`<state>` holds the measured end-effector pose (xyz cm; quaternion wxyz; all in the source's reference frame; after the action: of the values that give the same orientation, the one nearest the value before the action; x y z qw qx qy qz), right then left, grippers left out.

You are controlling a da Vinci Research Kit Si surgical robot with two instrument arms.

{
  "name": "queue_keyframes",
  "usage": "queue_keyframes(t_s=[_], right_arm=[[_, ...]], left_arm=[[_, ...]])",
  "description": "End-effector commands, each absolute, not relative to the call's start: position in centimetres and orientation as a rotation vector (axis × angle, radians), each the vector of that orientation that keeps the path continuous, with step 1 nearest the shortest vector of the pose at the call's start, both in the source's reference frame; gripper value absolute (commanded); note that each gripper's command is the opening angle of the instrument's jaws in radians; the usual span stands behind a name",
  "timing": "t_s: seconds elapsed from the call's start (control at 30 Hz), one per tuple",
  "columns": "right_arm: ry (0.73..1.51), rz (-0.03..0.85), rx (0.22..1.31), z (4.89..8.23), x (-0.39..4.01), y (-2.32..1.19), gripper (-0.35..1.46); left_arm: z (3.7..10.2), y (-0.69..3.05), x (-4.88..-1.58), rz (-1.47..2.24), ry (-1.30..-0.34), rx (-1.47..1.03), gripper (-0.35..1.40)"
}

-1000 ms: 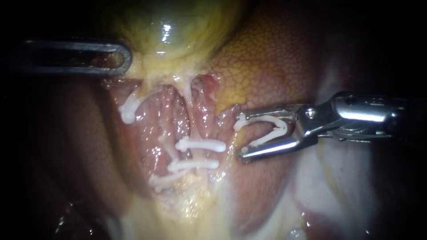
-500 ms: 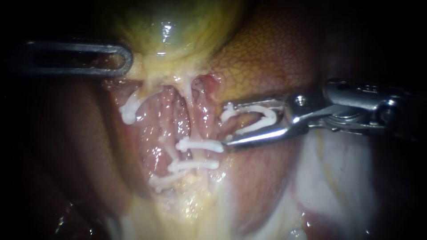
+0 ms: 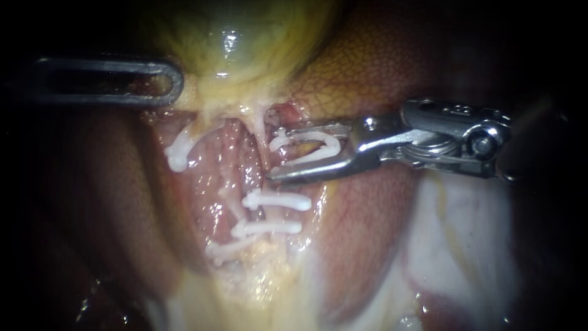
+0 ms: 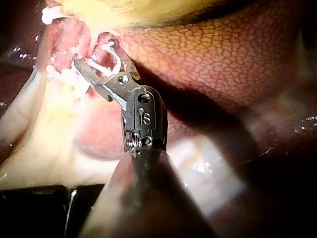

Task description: Clipping third clip right tube

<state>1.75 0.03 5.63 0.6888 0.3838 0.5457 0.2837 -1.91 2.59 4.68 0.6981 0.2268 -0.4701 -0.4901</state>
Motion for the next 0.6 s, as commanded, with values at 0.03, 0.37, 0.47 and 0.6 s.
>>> queue_keyframes(t_s=[0.03,0.37,0.47,0.6], right_arm=[[1.23,0.63,0.873,5.65,1.78,0.06,0.45],[1.381,0.579,1.01,5.71,1.88,0.11,0.44],[1.42,0.547,1.046,5.7,1.88,0.11,0.41],[1.452,0.506,1.091,5.69,1.9,0.1,0.34]], left_arm=[[4.68,2.59,-1.91,-1.093,-1.048,0.505,-0.35],[4.68,2.59,-1.91,-1.093,-1.048,0.505,-0.35],[4.68,2.59,-1.92,-1.093,-1.048,0.505,-0.35],[4.68,2.59,-1.92,-1.093,-1.048,0.504,-0.35]])
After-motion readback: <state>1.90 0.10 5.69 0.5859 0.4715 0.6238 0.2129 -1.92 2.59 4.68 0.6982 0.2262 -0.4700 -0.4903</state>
